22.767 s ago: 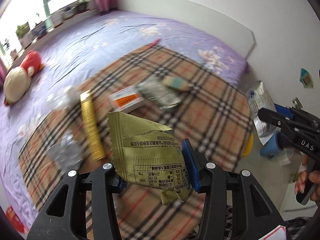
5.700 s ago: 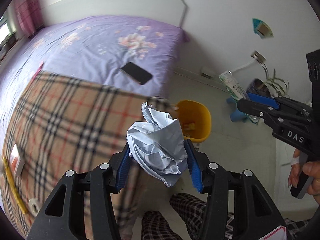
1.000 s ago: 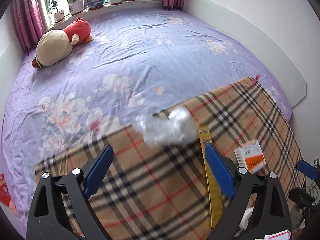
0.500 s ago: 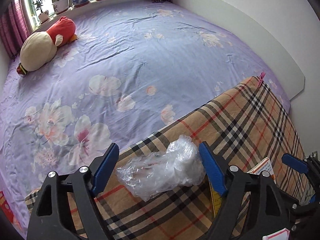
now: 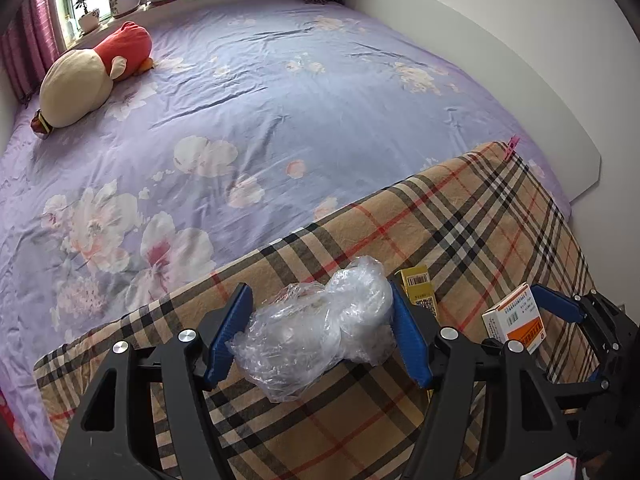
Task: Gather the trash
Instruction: 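Grasp the clear plastic bag with the left tool while the right tool grasps the orange-white medicine box, then carry the plastic bag and medicine box in both tools to the wastebasket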
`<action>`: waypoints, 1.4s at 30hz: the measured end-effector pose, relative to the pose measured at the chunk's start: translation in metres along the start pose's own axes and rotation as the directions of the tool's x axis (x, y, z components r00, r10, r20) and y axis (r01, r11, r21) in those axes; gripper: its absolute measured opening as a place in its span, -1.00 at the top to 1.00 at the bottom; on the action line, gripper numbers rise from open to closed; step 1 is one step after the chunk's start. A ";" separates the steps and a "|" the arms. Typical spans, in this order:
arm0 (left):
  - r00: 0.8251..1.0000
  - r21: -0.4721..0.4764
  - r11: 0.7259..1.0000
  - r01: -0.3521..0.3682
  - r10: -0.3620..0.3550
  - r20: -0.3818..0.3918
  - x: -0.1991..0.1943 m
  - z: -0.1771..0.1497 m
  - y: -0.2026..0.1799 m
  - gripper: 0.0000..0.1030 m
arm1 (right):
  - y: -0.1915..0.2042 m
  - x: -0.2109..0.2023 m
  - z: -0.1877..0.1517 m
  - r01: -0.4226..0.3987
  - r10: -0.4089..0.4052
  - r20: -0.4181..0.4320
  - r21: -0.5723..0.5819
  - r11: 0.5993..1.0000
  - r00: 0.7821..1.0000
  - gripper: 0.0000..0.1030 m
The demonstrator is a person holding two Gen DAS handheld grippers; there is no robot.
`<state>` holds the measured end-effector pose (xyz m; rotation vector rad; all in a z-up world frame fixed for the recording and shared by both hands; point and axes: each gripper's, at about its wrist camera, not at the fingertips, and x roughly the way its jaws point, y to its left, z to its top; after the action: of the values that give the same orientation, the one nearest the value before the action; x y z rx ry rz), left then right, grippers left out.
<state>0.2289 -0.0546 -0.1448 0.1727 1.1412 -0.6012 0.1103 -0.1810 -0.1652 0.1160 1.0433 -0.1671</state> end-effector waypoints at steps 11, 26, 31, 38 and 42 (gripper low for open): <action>1.000 -0.031 0.999 0.006 -0.006 -0.004 -0.017 -0.026 0.001 0.16 | -0.013 -0.011 -0.008 -0.049 0.049 -0.004 0.007 0.999 0.999 0.00; 0.999 -0.040 0.999 0.036 -0.036 0.011 -0.048 -0.045 -0.015 0.41 | -0.034 -0.044 -0.027 -0.119 0.118 0.016 0.069 0.990 0.993 0.00; 0.999 -0.011 0.999 0.043 -0.042 0.023 -0.062 -0.049 -0.031 0.41 | -0.045 -0.060 -0.034 -0.138 0.135 0.033 0.086 0.987 0.990 0.00; 0.996 0.056 0.995 0.088 -0.089 0.022 -0.077 -0.050 -0.072 0.42 | -0.075 -0.093 -0.051 -0.148 0.139 0.080 0.127 0.981 0.987 0.00; 0.992 0.120 0.986 0.120 -0.122 0.011 -0.077 -0.051 -0.103 0.41 | -0.099 -0.111 -0.066 -0.141 0.125 0.097 0.174 0.975 0.987 0.00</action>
<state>0.1115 -0.0903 -0.0803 0.2007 1.1039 -0.7778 -0.0196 -0.2574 -0.1034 0.3396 0.9300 -0.1433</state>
